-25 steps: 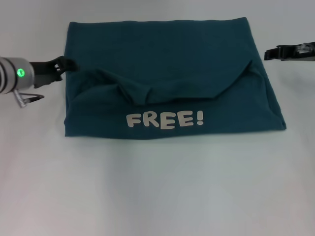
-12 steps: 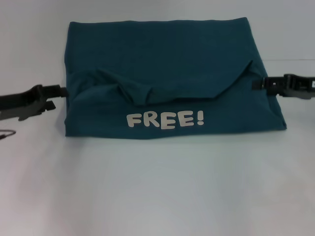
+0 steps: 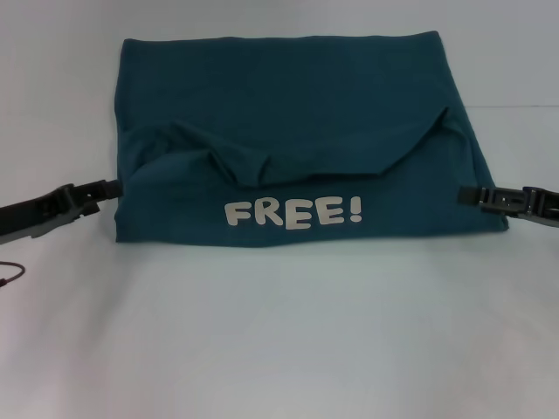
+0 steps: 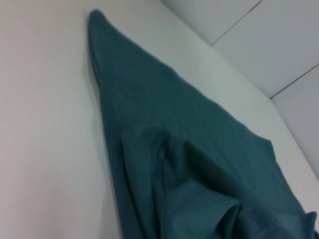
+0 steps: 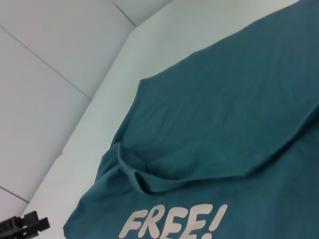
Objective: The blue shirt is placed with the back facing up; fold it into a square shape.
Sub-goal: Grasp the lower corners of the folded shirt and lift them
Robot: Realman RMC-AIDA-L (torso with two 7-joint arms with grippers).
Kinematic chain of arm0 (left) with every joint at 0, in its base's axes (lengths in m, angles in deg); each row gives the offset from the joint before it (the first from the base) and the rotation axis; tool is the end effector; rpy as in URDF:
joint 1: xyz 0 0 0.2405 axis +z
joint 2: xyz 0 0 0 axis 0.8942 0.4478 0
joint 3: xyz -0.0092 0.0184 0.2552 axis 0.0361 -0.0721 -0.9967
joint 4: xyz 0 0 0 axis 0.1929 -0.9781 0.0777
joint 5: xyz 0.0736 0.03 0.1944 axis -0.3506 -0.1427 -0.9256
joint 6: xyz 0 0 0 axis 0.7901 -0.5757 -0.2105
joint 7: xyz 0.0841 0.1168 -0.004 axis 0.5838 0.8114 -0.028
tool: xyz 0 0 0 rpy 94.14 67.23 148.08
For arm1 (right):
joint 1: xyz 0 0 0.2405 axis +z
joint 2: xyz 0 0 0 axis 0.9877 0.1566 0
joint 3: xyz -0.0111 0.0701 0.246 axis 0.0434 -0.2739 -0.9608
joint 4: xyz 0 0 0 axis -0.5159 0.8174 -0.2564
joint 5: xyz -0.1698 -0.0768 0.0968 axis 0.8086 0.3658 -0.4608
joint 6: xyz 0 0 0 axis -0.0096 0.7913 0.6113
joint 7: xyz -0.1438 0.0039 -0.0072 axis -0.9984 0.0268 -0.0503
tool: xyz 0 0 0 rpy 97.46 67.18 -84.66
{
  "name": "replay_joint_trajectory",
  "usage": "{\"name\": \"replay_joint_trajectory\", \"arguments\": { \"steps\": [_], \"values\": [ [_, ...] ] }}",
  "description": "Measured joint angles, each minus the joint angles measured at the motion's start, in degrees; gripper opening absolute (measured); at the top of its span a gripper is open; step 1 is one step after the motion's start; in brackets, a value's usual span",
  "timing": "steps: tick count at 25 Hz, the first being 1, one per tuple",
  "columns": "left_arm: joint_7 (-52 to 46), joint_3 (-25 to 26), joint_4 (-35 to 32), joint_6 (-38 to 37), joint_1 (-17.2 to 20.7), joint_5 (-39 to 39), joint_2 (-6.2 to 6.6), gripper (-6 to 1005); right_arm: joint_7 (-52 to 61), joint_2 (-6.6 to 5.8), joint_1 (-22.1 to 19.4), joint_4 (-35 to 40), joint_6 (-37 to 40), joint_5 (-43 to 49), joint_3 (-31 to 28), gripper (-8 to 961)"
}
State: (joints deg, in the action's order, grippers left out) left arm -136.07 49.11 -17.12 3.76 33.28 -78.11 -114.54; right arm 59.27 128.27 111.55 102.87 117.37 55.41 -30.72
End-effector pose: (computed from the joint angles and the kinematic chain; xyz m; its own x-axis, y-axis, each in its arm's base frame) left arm -0.3281 0.3626 0.0408 0.0930 0.7136 0.6944 0.9938 -0.1096 -0.0205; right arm 0.3083 0.3611 0.0510 0.2775 -0.7667 -0.5789 -0.9416 -0.3367 -0.0053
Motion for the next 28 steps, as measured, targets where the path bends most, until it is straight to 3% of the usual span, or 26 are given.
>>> {"name": "replay_joint_trajectory", "arguments": {
  "steps": [13, 28],
  "values": [
    [0.25, -7.88, 2.61, 10.7, -1.52, -0.91, -0.19, 614, 0.34, -0.6, 0.43, -0.09, 0.81, 0.2, -0.18, 816],
    [-2.52, -12.05, 5.9, 13.2, -3.05, -2.13, -0.66, 597, 0.57, -0.82, 0.39, -0.09, 0.45, -0.09, -1.11, 806]
  ]
}}
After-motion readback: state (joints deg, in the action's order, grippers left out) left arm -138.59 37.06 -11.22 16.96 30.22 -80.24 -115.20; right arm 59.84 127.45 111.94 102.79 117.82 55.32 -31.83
